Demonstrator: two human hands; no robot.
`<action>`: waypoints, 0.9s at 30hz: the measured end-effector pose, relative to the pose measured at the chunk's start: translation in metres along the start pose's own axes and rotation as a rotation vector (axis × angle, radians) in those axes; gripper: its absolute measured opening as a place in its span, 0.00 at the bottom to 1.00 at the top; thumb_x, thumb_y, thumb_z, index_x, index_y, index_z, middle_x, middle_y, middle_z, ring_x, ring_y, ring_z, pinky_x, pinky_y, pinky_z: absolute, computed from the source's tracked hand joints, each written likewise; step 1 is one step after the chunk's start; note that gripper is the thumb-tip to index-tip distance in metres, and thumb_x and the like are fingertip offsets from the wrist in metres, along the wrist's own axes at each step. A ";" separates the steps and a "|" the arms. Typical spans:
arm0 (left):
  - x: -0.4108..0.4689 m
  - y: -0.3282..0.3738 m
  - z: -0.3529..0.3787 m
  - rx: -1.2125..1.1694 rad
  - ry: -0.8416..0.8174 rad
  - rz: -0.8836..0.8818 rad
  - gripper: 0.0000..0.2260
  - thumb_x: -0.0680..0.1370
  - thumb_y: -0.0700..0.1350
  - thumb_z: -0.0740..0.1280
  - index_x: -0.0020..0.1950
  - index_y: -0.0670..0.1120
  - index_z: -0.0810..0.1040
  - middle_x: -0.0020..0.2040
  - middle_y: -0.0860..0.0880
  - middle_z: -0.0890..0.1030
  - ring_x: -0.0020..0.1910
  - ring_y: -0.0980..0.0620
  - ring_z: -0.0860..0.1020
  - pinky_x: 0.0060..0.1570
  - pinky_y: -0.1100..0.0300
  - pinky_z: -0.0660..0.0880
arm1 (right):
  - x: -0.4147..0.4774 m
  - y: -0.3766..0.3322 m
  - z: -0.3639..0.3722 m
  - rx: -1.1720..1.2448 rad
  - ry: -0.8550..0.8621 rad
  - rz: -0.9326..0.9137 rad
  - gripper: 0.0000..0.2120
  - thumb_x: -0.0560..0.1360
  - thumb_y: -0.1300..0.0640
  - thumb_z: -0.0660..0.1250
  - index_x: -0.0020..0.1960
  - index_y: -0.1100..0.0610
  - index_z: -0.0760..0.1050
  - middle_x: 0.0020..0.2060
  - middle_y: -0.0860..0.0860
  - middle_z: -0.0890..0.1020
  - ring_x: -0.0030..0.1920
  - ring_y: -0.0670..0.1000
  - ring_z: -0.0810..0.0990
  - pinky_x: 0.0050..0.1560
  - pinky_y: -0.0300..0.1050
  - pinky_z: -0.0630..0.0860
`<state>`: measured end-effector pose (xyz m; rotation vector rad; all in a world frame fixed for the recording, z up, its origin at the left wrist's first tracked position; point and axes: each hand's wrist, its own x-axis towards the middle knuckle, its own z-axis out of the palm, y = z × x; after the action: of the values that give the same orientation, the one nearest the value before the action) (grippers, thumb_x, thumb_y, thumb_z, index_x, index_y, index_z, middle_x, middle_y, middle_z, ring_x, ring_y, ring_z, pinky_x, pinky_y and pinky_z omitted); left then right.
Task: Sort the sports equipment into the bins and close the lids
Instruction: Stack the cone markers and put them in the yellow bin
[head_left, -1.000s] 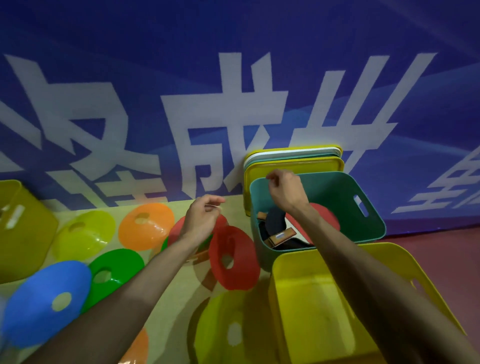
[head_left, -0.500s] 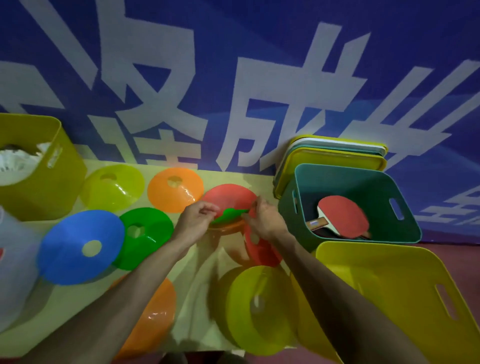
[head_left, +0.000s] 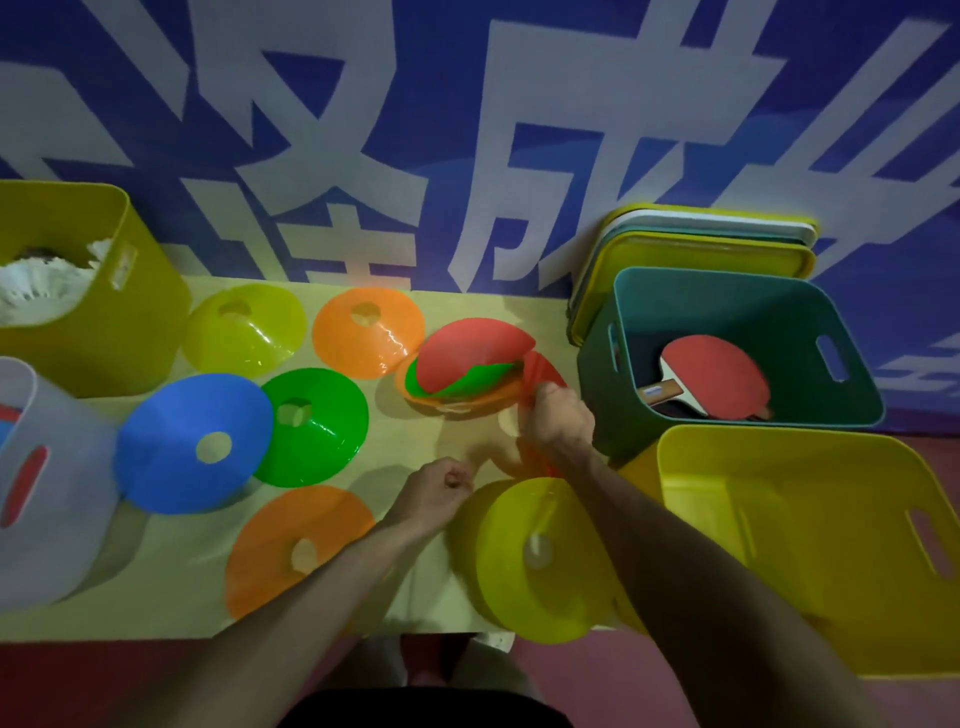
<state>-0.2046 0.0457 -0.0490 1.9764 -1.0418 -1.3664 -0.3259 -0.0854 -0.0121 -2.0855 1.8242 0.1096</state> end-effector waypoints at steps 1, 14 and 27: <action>0.001 -0.003 0.007 0.041 -0.013 -0.016 0.08 0.77 0.41 0.65 0.56 0.46 0.78 0.52 0.47 0.80 0.53 0.50 0.78 0.47 0.66 0.69 | -0.001 0.002 -0.004 0.026 0.034 0.004 0.11 0.78 0.52 0.60 0.54 0.56 0.76 0.49 0.54 0.81 0.49 0.55 0.81 0.50 0.48 0.79; 0.001 -0.016 0.062 0.463 0.036 -0.109 0.20 0.75 0.52 0.68 0.63 0.45 0.70 0.61 0.46 0.73 0.59 0.45 0.75 0.55 0.53 0.72 | -0.038 0.014 -0.054 0.208 0.207 -0.051 0.15 0.78 0.54 0.58 0.56 0.59 0.78 0.49 0.59 0.82 0.50 0.62 0.81 0.51 0.53 0.77; 0.004 -0.035 0.065 0.172 0.100 -0.150 0.10 0.77 0.42 0.67 0.56 0.40 0.80 0.54 0.41 0.82 0.54 0.44 0.79 0.46 0.60 0.70 | -0.072 0.008 -0.054 0.463 0.404 0.093 0.07 0.78 0.58 0.60 0.53 0.56 0.75 0.48 0.57 0.82 0.50 0.59 0.79 0.47 0.51 0.75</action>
<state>-0.2535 0.0629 -0.1014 2.2649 -1.0124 -1.2748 -0.3554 -0.0353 0.0575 -1.7786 1.9293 -0.6914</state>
